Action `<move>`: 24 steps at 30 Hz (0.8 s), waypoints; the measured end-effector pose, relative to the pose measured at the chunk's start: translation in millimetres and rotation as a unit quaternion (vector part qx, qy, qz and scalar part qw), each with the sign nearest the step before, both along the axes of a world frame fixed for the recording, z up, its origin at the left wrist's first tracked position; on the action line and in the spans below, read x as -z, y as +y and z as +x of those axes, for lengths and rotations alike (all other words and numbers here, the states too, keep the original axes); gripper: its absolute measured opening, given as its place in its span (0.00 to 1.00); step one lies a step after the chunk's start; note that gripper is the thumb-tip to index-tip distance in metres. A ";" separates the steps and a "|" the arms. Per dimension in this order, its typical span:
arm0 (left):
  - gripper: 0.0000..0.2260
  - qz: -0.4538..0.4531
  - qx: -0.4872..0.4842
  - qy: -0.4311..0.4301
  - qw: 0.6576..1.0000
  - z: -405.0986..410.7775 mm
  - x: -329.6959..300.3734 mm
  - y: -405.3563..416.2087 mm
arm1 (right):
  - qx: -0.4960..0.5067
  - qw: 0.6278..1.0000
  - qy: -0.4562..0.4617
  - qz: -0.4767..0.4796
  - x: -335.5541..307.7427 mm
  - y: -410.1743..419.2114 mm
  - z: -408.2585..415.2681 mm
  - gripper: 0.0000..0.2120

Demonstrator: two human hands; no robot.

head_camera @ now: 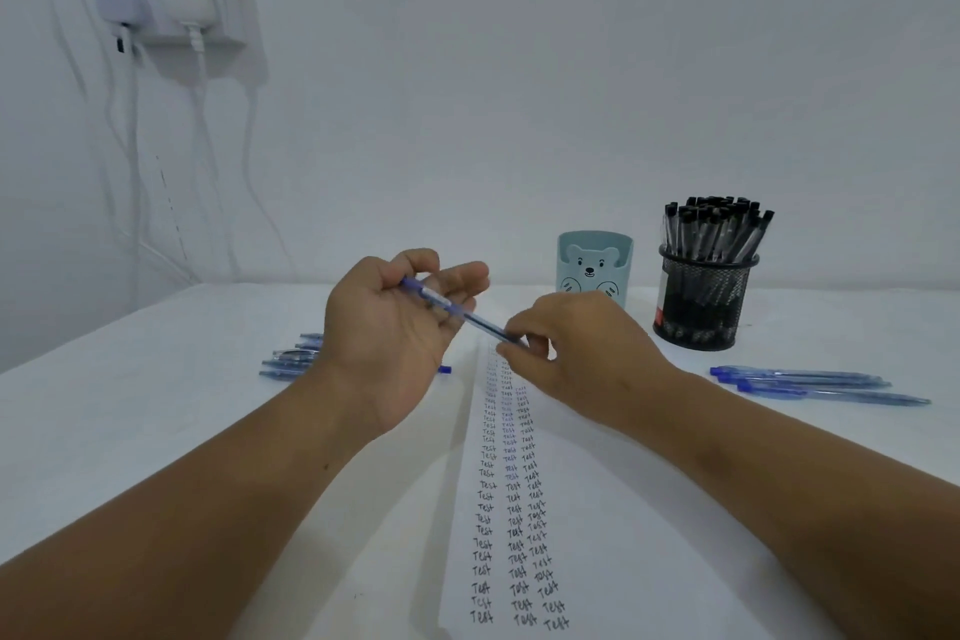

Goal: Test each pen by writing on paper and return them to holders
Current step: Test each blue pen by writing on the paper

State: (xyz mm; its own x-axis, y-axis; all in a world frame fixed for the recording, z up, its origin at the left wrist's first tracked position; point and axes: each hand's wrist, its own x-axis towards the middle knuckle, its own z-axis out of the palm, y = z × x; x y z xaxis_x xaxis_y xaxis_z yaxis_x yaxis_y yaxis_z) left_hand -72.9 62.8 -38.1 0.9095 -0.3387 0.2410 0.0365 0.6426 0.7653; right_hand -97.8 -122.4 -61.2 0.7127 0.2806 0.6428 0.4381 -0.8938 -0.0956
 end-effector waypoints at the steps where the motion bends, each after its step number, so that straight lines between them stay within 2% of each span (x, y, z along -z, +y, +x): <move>1: 0.13 0.045 -0.024 -0.018 0.999 4.4 2.0 0.3 | 0.021 0.999 0.030 0.026 -0.8 -3.2 0.6 0.08; 3: 0.13 0.192 -0.083 -0.082 0.974 10.4 6.1 1.4 | 0.054 0.989 0.071 0.116 1.3 -9.6 2.1 0.06; 4: 0.12 0.298 -0.112 -0.140 0.937 12.8 9.5 3.3 | 0.064 0.980 0.088 0.166 3.0 -11.8 2.9 0.06; 6: 0.05 0.500 -0.125 -0.265 0.815 18.0 17.6 10.9 | 0.052 0.945 0.154 0.284 4.0 -14.1 5.2 0.06; 7: 0.05 0.570 -0.115 -0.312 0.751 19.7 21.5 14.9 | 0.029 0.918 0.194 0.345 3.7 -13.6 6.2 0.06; 8: 0.08 0.610 -0.097 -0.341 0.708 22.3 26.0 18.8 | 0.009 0.890 0.225 0.395 3.0 -12.6 7.3 0.05; 9: 0.10 0.631 -0.078 -0.346 0.689 21.9 27.9 21.2 | -0.005 0.867 0.247 0.432 1.8 -11.4 8.0 0.03; 11: 0.12 0.650 -0.051 -0.341 0.677 19.9 28.2 23.1 | -0.019 0.839 0.274 0.470 -0.2 -8.7 9.1 0.02; 14: 0.12 0.663 -0.045 -0.344 0.664 22.2 28.0 22.4 | -0.044 0.829 0.307 0.466 0.1 -5.5 11.0 0.02; 19: 0.12 0.653 -0.029 -0.329 0.681 29.2 31.3 25.1 | -0.008 0.877 0.297 0.377 6.8 -5.4 14.8 0.05; 24: 0.13 0.646 -0.025 -0.331 0.688 31.3 32.4 24.5 | 0.017 0.894 0.291 0.341 9.3 -4.5 17.2 0.06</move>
State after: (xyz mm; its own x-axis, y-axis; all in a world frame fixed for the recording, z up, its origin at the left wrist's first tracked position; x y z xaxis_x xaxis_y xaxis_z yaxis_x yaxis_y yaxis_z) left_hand -41.6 87.2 -70.4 0.7639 -0.6310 0.1353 -0.5914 -0.6008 0.5378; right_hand -80.7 -126.9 -70.5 0.9828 -0.0632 0.1737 0.1104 -0.5528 -0.8259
